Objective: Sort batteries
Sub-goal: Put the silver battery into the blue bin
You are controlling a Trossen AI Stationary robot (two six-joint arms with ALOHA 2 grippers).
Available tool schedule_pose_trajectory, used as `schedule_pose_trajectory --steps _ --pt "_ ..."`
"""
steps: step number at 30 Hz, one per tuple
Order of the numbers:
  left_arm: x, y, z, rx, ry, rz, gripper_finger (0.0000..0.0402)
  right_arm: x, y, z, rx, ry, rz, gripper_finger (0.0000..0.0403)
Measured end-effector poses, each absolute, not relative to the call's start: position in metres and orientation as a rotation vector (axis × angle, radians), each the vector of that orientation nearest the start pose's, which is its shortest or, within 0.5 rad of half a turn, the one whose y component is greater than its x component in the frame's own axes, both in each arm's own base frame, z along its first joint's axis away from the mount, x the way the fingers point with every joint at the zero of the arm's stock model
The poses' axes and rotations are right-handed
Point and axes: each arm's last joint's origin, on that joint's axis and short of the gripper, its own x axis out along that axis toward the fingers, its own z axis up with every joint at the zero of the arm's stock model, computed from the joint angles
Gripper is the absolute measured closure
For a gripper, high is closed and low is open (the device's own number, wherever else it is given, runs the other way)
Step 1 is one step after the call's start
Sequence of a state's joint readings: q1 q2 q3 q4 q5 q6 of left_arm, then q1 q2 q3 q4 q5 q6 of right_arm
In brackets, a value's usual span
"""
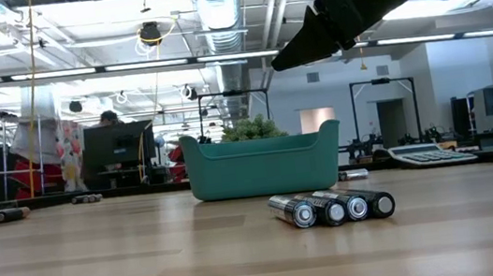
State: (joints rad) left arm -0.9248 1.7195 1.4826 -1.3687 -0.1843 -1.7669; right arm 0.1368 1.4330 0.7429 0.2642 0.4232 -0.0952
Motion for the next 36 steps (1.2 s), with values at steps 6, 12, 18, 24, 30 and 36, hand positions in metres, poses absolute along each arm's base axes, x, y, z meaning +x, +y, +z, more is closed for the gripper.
schedule_pose_trajectory --steps 6,12,18,24,30,36 --pt "0.209 -0.210 0.271 -0.595 1.198 0.935 0.0217 0.295 0.029 0.216 -0.212 0.424 -0.263 0.0210" --pt "0.233 -0.180 0.265 -0.575 1.141 0.999 0.0215 0.295 0.029 0.216 -0.212 0.425 -0.262 0.0210" --pt "0.237 -0.160 0.218 -0.590 1.316 1.025 0.0203 0.295 0.029 0.216 -0.215 0.427 -0.260 0.0210" --pt "0.239 -0.161 0.213 -0.635 1.284 1.014 0.0193 0.295 0.034 0.216 -0.223 0.424 -0.242 0.0210" --pt "0.235 -0.162 0.186 -0.709 1.309 0.976 0.0192 0.295 0.034 0.217 -0.225 0.422 -0.243 0.0210" --pt "0.233 -0.163 0.177 -0.746 1.302 0.970 0.0192 0.295 0.034 0.217 -0.225 0.421 -0.243 0.0210"
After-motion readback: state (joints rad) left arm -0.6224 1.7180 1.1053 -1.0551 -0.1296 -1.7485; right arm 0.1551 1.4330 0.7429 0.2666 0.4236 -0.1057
